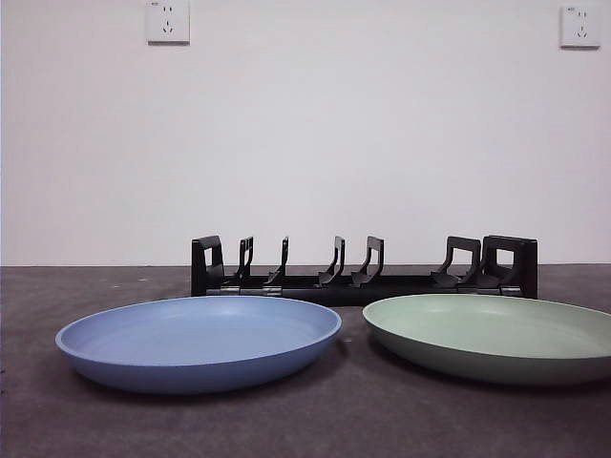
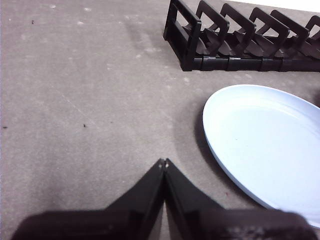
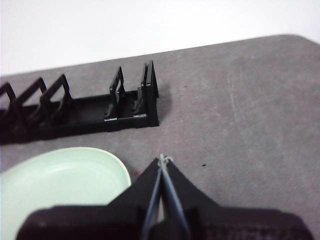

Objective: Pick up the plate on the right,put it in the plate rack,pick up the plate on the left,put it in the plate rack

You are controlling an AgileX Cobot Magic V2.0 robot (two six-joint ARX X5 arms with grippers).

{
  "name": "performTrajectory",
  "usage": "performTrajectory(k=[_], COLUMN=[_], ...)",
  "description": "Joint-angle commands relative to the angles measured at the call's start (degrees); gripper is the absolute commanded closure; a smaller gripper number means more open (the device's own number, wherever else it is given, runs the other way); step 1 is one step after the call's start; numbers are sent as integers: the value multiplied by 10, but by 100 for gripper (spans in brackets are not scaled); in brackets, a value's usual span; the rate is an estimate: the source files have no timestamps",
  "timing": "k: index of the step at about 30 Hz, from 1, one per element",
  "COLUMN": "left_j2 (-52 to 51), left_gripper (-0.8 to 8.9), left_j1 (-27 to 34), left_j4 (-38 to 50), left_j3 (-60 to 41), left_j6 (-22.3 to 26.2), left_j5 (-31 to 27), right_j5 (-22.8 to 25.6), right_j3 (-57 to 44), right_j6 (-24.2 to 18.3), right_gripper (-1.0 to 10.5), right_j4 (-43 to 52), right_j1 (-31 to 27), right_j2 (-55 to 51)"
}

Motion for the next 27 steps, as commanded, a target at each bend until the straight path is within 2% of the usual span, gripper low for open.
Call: performTrajectory(k=[1, 8, 14, 22, 27], left_j2=[0, 7, 47, 111, 149], left_gripper=[820, 821, 821, 821, 821], left_j1=[1, 1, 1, 1, 1], left_j4=[4, -19, -63, -117, -190], left_j3=[5, 80, 173, 290, 358], left_j6=[-6, -8, -8, -1, 26], left_j5=[3, 4, 37, 126, 177], right_j5=[-2, -15, -50, -148, -168], right_j3=[9, 90, 198, 376, 480], right_j6=[70, 85, 80, -18, -75], right_gripper=[958, 959, 958, 958, 958], right_j4=[4, -29, -73, -233, -337], right_j1=[0, 0, 0, 0, 0], right_j2=[0, 23, 92, 236, 313])
